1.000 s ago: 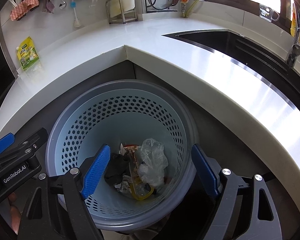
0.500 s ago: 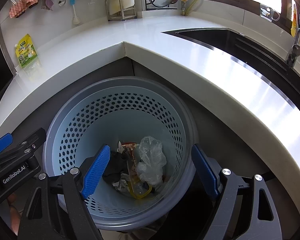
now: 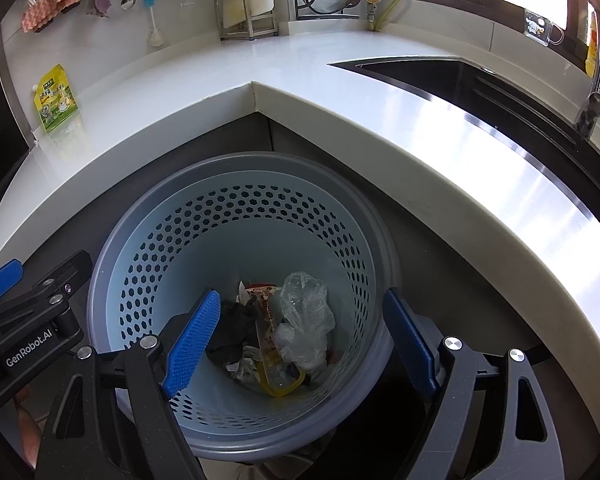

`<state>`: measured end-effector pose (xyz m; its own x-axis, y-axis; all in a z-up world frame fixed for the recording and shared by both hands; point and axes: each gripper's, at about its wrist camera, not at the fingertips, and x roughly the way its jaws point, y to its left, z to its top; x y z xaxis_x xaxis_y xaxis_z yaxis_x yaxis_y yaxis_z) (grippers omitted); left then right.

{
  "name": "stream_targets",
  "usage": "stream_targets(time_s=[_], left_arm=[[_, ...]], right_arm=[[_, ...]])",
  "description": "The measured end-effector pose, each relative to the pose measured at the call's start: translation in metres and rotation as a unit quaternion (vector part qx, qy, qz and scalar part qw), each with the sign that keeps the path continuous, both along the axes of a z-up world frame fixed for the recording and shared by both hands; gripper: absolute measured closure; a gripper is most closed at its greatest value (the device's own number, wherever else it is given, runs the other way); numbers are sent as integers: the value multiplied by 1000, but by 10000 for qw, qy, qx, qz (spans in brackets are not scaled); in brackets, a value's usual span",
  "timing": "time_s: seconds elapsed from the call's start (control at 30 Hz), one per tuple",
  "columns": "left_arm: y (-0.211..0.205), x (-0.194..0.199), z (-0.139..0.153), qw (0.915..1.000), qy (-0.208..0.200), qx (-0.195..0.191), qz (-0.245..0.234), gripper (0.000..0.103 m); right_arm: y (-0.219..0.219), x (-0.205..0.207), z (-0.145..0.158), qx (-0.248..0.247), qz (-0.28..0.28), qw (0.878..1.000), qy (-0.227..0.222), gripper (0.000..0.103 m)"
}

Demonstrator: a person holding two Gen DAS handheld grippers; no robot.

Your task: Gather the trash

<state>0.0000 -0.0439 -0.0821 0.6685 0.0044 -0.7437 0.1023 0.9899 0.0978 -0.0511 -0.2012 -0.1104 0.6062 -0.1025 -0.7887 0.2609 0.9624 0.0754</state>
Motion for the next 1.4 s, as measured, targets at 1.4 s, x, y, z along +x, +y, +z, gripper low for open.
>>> stream_targets(time_s=[1.4], left_arm=[[-1, 1, -5, 10000, 92, 2, -8, 6]], right_arm=[[5, 2, -5, -5, 45, 10000, 77, 24]])
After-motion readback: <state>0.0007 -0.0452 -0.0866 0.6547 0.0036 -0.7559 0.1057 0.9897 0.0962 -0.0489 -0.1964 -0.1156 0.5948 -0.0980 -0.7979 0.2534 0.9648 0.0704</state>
